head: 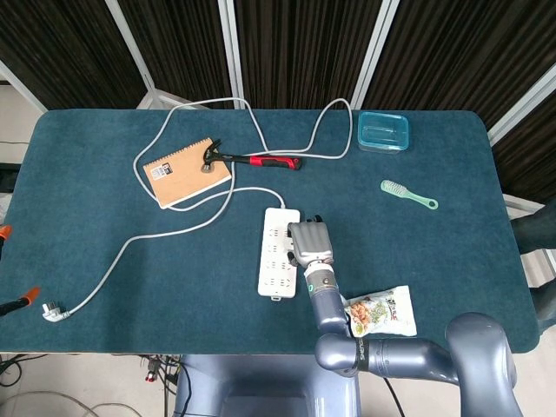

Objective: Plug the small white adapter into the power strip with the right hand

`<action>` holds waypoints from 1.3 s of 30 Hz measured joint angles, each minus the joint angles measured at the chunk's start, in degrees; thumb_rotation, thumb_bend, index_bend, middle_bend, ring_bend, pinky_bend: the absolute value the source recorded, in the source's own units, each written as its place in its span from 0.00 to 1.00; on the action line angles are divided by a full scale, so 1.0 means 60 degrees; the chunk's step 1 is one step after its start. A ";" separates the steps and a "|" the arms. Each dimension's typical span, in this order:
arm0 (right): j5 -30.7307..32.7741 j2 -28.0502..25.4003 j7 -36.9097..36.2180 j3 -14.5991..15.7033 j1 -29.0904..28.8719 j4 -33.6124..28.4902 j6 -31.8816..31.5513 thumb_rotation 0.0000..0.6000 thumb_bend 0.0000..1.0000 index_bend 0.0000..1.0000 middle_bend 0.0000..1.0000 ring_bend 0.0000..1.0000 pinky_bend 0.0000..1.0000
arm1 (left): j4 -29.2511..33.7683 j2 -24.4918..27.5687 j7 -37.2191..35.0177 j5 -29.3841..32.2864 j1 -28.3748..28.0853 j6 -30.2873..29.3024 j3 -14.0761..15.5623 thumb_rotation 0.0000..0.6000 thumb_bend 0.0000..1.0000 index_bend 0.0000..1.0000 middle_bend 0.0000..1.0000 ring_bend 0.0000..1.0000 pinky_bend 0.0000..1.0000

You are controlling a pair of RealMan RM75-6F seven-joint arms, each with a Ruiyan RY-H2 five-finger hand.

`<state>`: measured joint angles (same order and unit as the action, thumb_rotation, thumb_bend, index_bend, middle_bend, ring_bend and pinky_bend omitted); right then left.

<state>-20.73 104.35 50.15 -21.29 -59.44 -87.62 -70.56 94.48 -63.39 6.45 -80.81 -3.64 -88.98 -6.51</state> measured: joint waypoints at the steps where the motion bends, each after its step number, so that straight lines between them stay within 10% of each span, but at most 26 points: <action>1: -0.0003 0.0026 0.0015 -0.0018 -0.0022 0.0014 -0.0003 1.00 0.56 0.61 0.53 0.35 0.17 | -0.0001 0.0003 -0.0010 0.0005 0.0003 -0.0007 -0.0004 1.00 0.07 0.09 0.00 0.00 0.00; 39: 0.0265 0.0084 0.0033 -0.0118 -0.0007 0.0300 0.0315 1.00 0.56 0.62 0.53 0.35 0.17 | -0.0030 0.0021 -0.0061 0.0068 -0.0011 0.0048 -0.0020 1.00 0.07 0.09 0.00 0.00 0.00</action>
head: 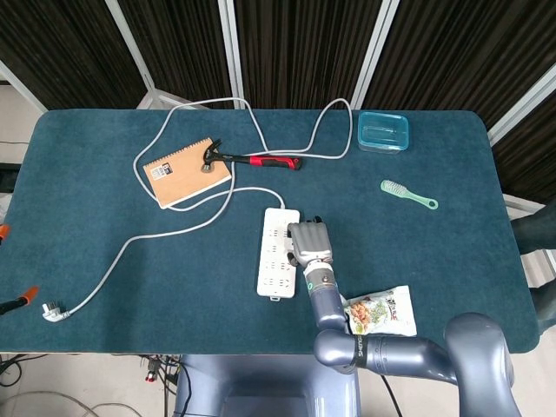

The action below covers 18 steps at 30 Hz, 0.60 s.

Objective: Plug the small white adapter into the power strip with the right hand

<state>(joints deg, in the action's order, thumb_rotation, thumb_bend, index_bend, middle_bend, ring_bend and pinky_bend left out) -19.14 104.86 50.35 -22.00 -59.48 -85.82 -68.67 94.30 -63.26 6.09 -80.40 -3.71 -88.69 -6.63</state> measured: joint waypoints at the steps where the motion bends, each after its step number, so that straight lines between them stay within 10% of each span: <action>1: -0.0005 0.0014 -0.0005 -0.0003 -0.0007 0.0019 0.0002 1.00 0.56 0.62 0.53 0.35 0.17 | -0.0002 -0.0001 0.0004 0.0000 -0.0004 0.0013 0.0005 1.00 0.07 0.09 0.00 0.00 0.00; 18: -0.0175 0.0178 -0.0062 0.0048 -0.0051 0.0066 0.0008 1.00 0.56 0.63 0.54 0.36 0.17 | 0.0002 -0.0007 0.0001 -0.0005 -0.0008 0.0009 0.0008 1.00 0.07 0.09 0.00 0.00 0.00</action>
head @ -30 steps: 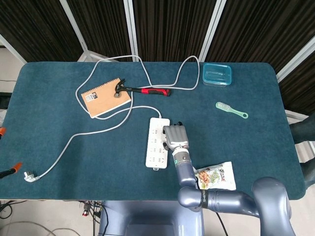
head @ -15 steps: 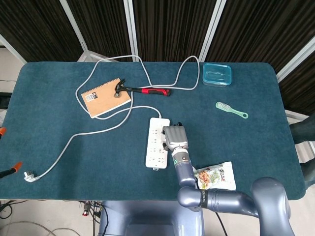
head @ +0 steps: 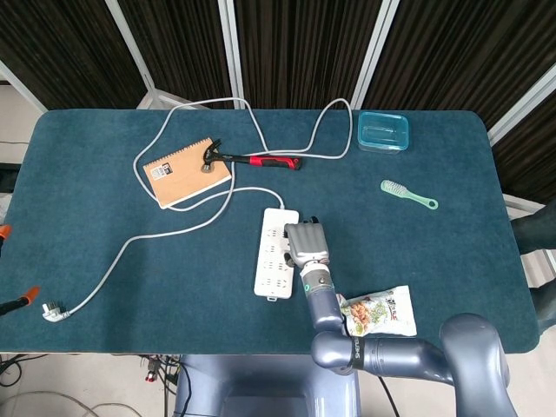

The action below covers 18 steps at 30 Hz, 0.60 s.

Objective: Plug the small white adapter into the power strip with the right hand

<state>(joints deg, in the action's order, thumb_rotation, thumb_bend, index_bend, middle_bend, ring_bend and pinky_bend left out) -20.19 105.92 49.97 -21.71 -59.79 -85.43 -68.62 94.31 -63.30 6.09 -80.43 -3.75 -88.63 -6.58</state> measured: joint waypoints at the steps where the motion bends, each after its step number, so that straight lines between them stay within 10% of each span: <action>1: -0.0014 0.0008 -0.0001 0.0004 -0.0001 -0.0005 -0.0003 1.00 0.56 0.63 0.54 0.36 0.17 | -0.0001 0.0000 0.0000 0.0004 -0.0002 0.0009 0.0000 1.00 0.07 0.09 0.00 0.00 0.00; 18: -0.0018 0.0069 -0.0002 0.0080 0.0055 0.0123 0.0060 1.00 0.56 0.64 0.55 0.36 0.17 | 0.0009 -0.0001 0.0017 -0.0007 -0.0001 -0.0011 0.0000 1.00 0.07 0.09 0.00 0.00 0.00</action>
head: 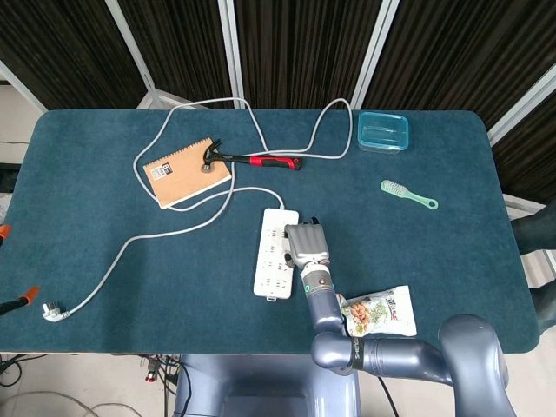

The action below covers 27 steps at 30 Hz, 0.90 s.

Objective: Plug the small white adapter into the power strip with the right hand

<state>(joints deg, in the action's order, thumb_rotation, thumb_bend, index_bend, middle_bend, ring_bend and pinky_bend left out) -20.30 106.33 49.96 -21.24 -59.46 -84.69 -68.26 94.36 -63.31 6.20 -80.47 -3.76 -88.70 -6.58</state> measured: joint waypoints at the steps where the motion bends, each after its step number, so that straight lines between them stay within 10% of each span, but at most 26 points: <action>1: -0.0005 0.0004 -0.0004 0.0006 0.0005 0.0000 0.0005 1.00 0.56 0.64 0.55 0.36 0.17 | -0.0001 -0.0001 0.0002 0.0003 0.0001 -0.0002 0.0000 1.00 0.07 0.09 0.00 0.00 0.00; 27: -0.0116 0.0106 -0.0014 0.0004 -0.0004 0.0056 0.0088 1.00 0.56 0.64 0.55 0.37 0.17 | -0.0003 0.0009 -0.0041 0.0045 0.0002 0.0001 -0.0026 1.00 0.07 0.09 0.00 0.00 0.00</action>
<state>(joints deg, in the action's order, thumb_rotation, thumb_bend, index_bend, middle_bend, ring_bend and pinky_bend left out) -20.99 106.97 49.88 -21.21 -59.49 -84.35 -67.73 94.34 -63.25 5.95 -80.20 -3.74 -88.70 -6.74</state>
